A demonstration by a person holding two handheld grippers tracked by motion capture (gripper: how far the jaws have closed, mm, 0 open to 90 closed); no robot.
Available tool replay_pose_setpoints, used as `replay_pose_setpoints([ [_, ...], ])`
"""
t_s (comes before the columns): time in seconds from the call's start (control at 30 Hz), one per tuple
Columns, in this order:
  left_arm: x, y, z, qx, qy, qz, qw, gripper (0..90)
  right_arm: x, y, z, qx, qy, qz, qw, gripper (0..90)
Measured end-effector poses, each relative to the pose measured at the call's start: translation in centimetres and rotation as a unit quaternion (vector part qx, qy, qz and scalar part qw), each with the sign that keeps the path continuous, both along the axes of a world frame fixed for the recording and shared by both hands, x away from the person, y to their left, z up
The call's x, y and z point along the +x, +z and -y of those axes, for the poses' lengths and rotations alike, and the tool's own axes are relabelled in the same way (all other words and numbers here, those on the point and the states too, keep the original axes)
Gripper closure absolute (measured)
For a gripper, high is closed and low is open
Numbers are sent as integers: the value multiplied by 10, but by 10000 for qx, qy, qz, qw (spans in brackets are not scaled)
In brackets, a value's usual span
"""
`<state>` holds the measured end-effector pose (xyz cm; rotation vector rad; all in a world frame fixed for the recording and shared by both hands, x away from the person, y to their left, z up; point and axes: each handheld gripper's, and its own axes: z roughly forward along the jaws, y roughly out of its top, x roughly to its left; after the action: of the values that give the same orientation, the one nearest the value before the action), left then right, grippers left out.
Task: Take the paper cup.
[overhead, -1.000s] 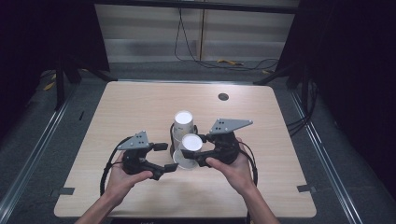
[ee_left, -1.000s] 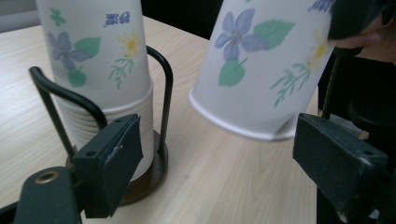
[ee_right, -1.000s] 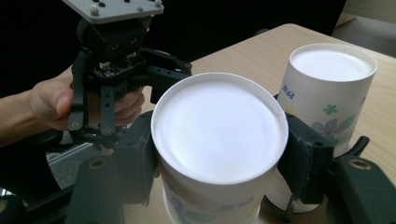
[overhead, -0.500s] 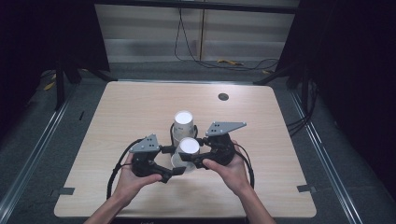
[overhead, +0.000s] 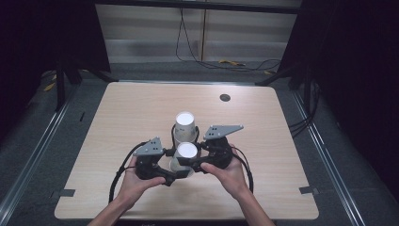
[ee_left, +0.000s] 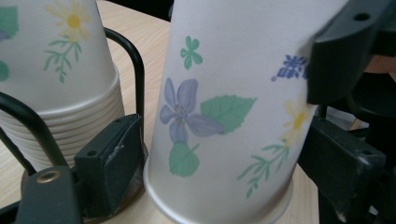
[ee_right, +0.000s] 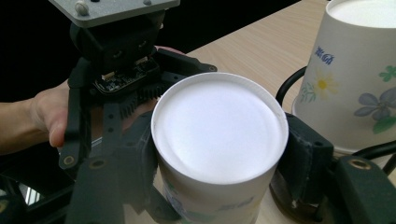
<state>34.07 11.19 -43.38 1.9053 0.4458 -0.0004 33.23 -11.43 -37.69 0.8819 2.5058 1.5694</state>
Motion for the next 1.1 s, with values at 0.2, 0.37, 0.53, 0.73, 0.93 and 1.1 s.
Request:
replay_pose_setpoints([
  [0.2, -1, -5, 2, -7, 2, 17, 10000, 199, 0, 0, -1, 40, 55, 42, 10000, 367],
  [0.37, -1, -5, 2, 53, -48, 92, 9999, 212, 0, 0, -1, 43, 73, 30, 10000, 365],
  [0.53, -2, -5, 2, 43, -46, 132, 9999, 229, 1, 1, -2, 1, 106, 14, 9999, 355],
  [0.73, -2, -5, 1, 109, -101, 131, 9998, 239, 0, -1, -3, -48, 117, 24, 9999, 328],
  [0.93, -3, -6, -1, 116, -112, 52, 9999, 239, 0, -1, -4, -66, -10, 70, 10000, 292],
  [1.1, -1, -7, -4, 128, -68, 20, 9999, 239, 0, 0, -1, -7, -66, 49, 10000, 263],
])
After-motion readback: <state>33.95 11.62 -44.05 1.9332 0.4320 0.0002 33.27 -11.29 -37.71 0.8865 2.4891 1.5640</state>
